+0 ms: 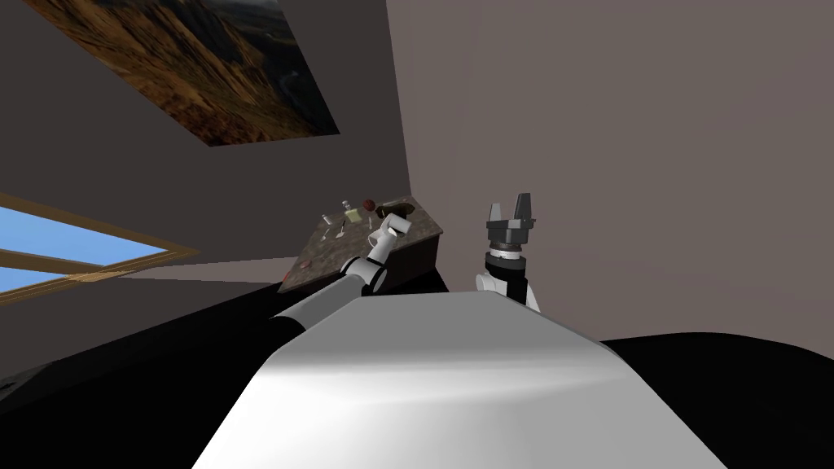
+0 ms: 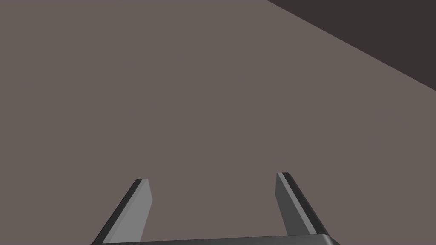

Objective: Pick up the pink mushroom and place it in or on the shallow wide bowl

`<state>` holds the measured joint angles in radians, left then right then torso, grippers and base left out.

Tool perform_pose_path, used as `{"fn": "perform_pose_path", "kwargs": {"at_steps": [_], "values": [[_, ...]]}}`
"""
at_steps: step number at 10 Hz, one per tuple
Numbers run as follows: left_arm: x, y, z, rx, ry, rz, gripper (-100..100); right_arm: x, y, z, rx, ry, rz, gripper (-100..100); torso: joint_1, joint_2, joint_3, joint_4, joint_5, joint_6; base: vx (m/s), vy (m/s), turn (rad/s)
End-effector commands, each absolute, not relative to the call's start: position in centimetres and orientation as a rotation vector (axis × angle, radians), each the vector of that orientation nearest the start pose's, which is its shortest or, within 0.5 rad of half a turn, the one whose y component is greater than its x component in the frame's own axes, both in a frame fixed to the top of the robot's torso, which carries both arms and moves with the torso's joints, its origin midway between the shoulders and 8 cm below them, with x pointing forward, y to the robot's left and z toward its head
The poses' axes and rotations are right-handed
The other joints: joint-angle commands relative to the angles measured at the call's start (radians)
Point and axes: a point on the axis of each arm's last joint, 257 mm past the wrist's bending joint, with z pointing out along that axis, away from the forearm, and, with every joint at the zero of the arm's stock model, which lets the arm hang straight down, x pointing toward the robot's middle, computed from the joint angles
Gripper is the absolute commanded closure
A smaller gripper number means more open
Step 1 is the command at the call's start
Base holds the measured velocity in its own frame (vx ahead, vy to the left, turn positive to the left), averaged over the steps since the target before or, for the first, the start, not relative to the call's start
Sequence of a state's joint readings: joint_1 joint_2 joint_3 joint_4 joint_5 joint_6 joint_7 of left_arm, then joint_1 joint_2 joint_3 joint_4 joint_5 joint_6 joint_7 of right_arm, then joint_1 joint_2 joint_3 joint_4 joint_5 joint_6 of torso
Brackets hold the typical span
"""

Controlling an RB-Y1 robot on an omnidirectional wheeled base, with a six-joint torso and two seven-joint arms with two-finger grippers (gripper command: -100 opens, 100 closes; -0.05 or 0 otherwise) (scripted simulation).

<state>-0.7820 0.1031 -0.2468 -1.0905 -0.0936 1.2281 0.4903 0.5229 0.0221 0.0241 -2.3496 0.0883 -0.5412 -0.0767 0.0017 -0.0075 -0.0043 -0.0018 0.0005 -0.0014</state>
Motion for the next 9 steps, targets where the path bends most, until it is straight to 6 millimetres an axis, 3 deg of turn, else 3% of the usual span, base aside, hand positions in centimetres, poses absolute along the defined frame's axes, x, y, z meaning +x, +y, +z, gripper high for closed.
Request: {"fn": "perform_pose_path", "kwargs": {"at_steps": [1, 5, 6, 7, 8, 9], "values": [[59.4, 13.3, -29.1, -1.839, 1.784, -0.442, -100, 32.3, -26.1, 5.5, 0.575, 0.567, 1.353, 0, 0.000, 0.000, 0.000, 0.000, 0.000, 0.000, 0.118, -0.007, 0.143], [56.8, 7.9, -30.9, -1.891, 1.867, -0.427, -100, 32.3, -26.1, 5.5, 0.575, 0.567, 1.353, 0, 0.000, -0.003, -0.002, -0.001, 0.000, 0.000, 0.130, -0.014, 0.089], [57.3, 8.6, -30.5, -1.886, 1.856, -0.424, -100, 32.3, -26.1, 5.5, 0.575, 0.567, 1.353, 0, 0.000, -0.001, -0.001, 0.000, 0.000, 0.000, 0.046, -0.001, 0.005], [57.2, 8.5, -30.5, -1.887, 1.857, -0.425, 0, 32.3, -26.1, 5.5, 0.575, 0.567, 1.353, 0, 0.001, 0.002, 0.001, 0.000, 0.000, 0.000, 0.010, -0.001, 0.000], [57.3, 9.0, -31.4, -1.883, 1.857, -0.426, -100, 32.3, -26.1, 5.5, 0.575, 0.567, 1.353, 0, 0.001, 0.005, 0.003, 0.001, 0.000, 0.000, 0.026, -0.024, 0.004], [57.3, 9.3, -31.7, -1.882, 1.857, -0.426, -100, 32.3, -26.1, 5.5, 0.575, 0.567, 1.353, 0, 0.000, 0.005, 0.003, 0.001, 0.000, 0.000, 0.031, -0.029, 0.009]]}}
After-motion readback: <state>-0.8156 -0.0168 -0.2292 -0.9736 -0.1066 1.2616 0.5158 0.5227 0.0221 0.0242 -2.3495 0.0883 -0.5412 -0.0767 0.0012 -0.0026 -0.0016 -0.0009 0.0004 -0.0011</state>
